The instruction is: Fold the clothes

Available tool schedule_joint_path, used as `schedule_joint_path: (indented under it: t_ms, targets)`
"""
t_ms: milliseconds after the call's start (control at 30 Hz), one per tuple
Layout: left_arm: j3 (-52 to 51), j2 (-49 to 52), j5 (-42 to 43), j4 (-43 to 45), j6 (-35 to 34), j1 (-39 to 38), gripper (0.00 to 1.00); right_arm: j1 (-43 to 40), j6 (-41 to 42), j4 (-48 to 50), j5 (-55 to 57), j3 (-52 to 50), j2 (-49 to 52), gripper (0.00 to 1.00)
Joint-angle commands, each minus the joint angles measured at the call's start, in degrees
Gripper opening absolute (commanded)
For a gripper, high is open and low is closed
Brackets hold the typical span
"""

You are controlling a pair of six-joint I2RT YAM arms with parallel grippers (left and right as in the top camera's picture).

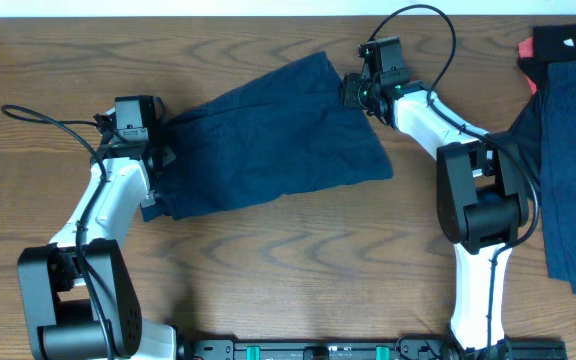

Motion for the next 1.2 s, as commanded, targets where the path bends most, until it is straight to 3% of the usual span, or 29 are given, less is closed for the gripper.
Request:
schedule_joint_path:
  t_ms: [0,133,300,400,567,933,1167]
  targets:
    - [0.9,0.7,-0.3,-0.3,-0.5,0.0,0.17,-0.3,3.4,-0.3,-1.4,0.8,0.7,0.43]
    - [0.9,0.7,-0.3,-0.3,-0.5,0.0,0.17,-0.3,4.7,-0.2,-2.3,0.8,0.7,0.30]
    - [0.9,0.7,-0.3,-0.2,-0.5,0.0,0.17,-0.3,5.1,0.3,-2.6,0.8,0.7,0.01]
    - [0.9,0.4,0.1,-0.3,0.4,0.0,0.17,-0.4,5.2,1.6,-2.6,0.9,0.7,0.01]
    - [0.9,-2.4,4.1,-0.8,3.2,-0.1,0.06,-0.8,5.1,1.5,-2.6,1.5,-1.2,0.01]
    - [0.9,-20.2,4.7,-11.7,3.1,-1.2,0.06,-0.9,5.1,-6.6,3.7,1.5,-12.4,0.01]
    - [0.9,-25.6,5.2,-17.6,3.0,-4.1,0.07,-0.8,5.0,-12.3,4.2,1.5,-18.3,0.01]
